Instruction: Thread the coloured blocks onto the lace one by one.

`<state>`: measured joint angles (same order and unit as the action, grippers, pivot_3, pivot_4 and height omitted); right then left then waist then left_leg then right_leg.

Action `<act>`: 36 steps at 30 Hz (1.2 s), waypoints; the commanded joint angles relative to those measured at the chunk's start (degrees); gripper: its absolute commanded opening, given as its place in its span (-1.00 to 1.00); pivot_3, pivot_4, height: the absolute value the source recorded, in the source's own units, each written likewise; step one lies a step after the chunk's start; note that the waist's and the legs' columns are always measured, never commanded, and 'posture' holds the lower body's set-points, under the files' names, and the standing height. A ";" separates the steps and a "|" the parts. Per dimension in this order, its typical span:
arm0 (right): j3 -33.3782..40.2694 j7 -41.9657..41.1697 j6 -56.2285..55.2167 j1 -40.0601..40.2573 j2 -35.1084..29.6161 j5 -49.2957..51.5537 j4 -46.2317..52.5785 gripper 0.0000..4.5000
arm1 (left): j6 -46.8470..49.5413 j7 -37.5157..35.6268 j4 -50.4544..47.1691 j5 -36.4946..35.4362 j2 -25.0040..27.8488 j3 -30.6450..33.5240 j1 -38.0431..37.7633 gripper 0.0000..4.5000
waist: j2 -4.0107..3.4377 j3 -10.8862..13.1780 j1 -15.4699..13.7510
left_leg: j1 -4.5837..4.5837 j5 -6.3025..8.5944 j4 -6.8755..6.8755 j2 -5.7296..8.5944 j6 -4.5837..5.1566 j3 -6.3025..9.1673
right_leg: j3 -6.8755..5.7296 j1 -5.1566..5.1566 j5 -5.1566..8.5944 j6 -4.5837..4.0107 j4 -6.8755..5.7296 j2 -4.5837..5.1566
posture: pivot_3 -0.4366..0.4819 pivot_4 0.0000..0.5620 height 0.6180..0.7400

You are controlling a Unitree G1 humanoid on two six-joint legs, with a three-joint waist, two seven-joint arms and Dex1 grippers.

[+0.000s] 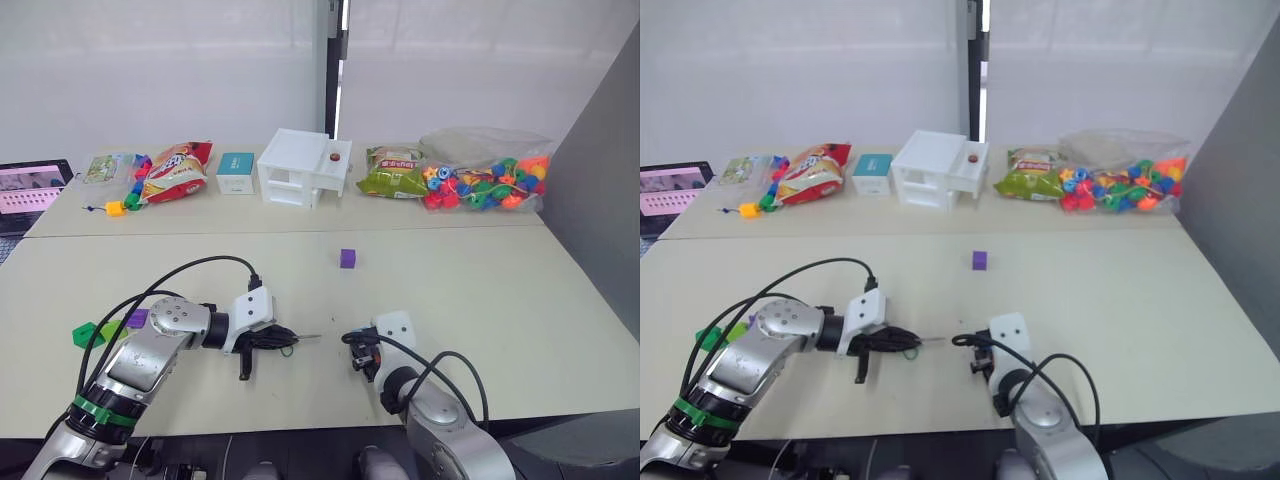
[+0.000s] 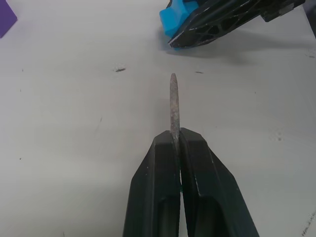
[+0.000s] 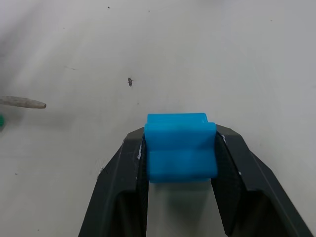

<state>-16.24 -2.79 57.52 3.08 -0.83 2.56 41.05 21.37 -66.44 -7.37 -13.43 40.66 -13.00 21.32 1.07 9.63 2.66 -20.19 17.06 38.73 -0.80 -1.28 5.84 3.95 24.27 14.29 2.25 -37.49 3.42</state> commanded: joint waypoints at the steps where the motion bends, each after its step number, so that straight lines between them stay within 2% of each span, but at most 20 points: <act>1: 0.18 -0.72 0.30 0.18 -0.95 0.68 -0.76 0.13 | -1.26 -0.25 0.19 0.26 -0.16 0.06 0.80 -1.00 | -0.01 0.01 -0.01 | 0.00 0.00 0.00 0.00 0.00 0.00 | 0.00 0.01 0.00 0.00 0.00 0.00 | -0.05 -0.47 1.00; 6: 2.19 -5.38 -3.09 -1.84 -5.97 2.55 3.64 0.91 | -1.68 0.04 0.74 0.46 -0.22 0.16 0.56 -1.00 | -0.01 0.01 -0.17 | -0.03 0.00 0.01 0.01 0.00 -0.01 | 0.00 0.01 0.00 0.00 0.02 0.01 | -0.05 -0.47 1.00; 7: 2.60 -7.09 -3.15 -2.68 -7.65 3.29 4.65 0.97 | -1.69 0.13 0.76 0.43 -0.24 0.23 0.47 -1.00 | -0.01 0.01 -0.19 | -0.05 0.00 0.02 0.02 -0.01 -0.01 | 0.00 0.01 0.00 0.00 0.03 0.02 | -0.05 -0.47 1.00; 10: 4.57 -14.78 -2.79 -6.06 -14.04 7.13 6.14 0.97 | -1.73 0.46 0.86 0.50 -0.38 0.26 0.30 -1.00 | 0.00 0.02 -0.11 | -0.06 0.00 0.02 0.02 0.00 -0.02 | 0.01 0.00 0.00 0.01 0.10 0.02 | -0.05 -0.47 1.00; 14: 7.97 -29.86 -4.26 -13.23 -24.95 15.45 2.39 0.97 | -1.50 0.79 0.38 0.35 -0.51 0.27 -0.09 -1.00 | -0.01 0.03 -0.02 | -0.05 0.00 0.01 0.00 0.00 0.00 | -0.01 -0.04 0.00 0.00 0.19 -0.02 | -0.05 -0.47 1.00; 17: 8.27 -41.46 -8.58 -18.57 -32.43 19.34 -3.88 0.97 | -1.07 0.79 -0.89 0.12 -0.26 0.15 -0.93 -1.00 | -0.01 0.03 -0.10 | -0.06 0.00 0.01 0.00 0.01 0.01 | -0.02 -0.12 0.00 0.00 0.32 -0.02 | -0.05 -0.47 1.00; 20: 3.21 -58.33 -15.93 -28.13 -40.41 19.50 -16.40 0.97 | 0.55 0.86 -3.71 -0.25 0.31 -0.07 -2.14 -1.00 | 0.00 0.07 -0.02 | -0.08 0.00 0.04 0.00 0.01 -0.08 | 0.01 -0.12 -0.01 0.01 0.41 0.01 | -0.05 -0.47 1.00; 23: -3.15 -67.87 -26.09 -36.14 -41.76 15.08 -28.35 0.97 | 3.29 1.31 -7.71 -1.30 1.03 0.33 -3.43 -1.00 | -0.01 0.08 0.02 | -0.07 0.02 0.05 -0.03 0.04 -0.08 | -0.01 -0.13 -0.01 0.01 0.38 -0.01 | -0.05 -0.47 1.00; 27: -8.25 -75.28 -38.81 -40.68 -41.44 9.29 -38.56 0.97 | 6.82 2.16 -12.68 -1.46 2.25 0.39 -4.85 -1.00 | -0.02 0.09 -0.19 | -0.14 0.08 0.04 -0.01 0.15 -0.07 | -0.02 -0.06 -0.02 0.02 0.37 0.03 | -0.05 -0.47 1.00; 36: -9.48 -78.96 -54.60 -43.58 -38.17 2.74 -53.19 0.97 | 9.64 4.44 -15.95 -2.00 2.37 0.70 -6.32 -1.00 | -0.02 0.09 -0.25 | -0.14 0.09 0.07 0.01 0.15 -0.10 | 0.00 -0.06 -0.06 0.07 0.37 0.09 | -0.05 -0.47 1.00</act>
<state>-26.51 -81.20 5.69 -39.54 -39.20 5.81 -11.17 30.95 -62.32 -21.37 -14.63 42.76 -13.20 15.10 1.05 9.72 2.40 -20.32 17.16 38.80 -0.79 -1.13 5.74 3.94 24.21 14.23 2.32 -37.12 3.50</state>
